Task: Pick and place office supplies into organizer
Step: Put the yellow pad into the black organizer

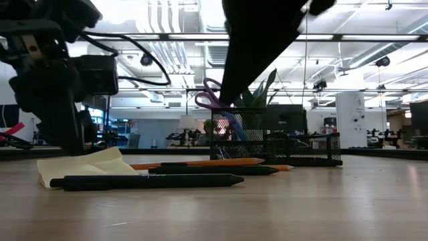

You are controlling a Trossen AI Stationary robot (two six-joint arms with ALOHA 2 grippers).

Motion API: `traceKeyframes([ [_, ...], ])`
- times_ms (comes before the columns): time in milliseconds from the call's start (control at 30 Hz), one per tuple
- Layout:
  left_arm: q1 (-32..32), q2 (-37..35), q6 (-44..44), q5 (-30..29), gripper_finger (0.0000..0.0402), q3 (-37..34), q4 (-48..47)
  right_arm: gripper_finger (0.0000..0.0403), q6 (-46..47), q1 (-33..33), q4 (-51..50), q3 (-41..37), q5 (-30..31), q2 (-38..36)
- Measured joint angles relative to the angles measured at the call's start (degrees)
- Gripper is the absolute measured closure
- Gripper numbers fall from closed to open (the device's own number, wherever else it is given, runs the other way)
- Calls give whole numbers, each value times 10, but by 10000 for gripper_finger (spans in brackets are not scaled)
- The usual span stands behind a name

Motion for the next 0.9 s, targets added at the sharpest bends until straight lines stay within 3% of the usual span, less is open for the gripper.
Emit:
traceKeyframes([
  [233, 0, 43, 4, -1, 278, 20, 3, 204, 52, 16, 0, 0, 21, -1],
  [633, 1, 58, 10, -17, 278, 37, 4, 204, 50, 17, -2, -5, 31, -1],
  [900, 0, 107, 37, -10, 279, 56, 30, 204, 60, 18, -2, -7, 31, -1],
])
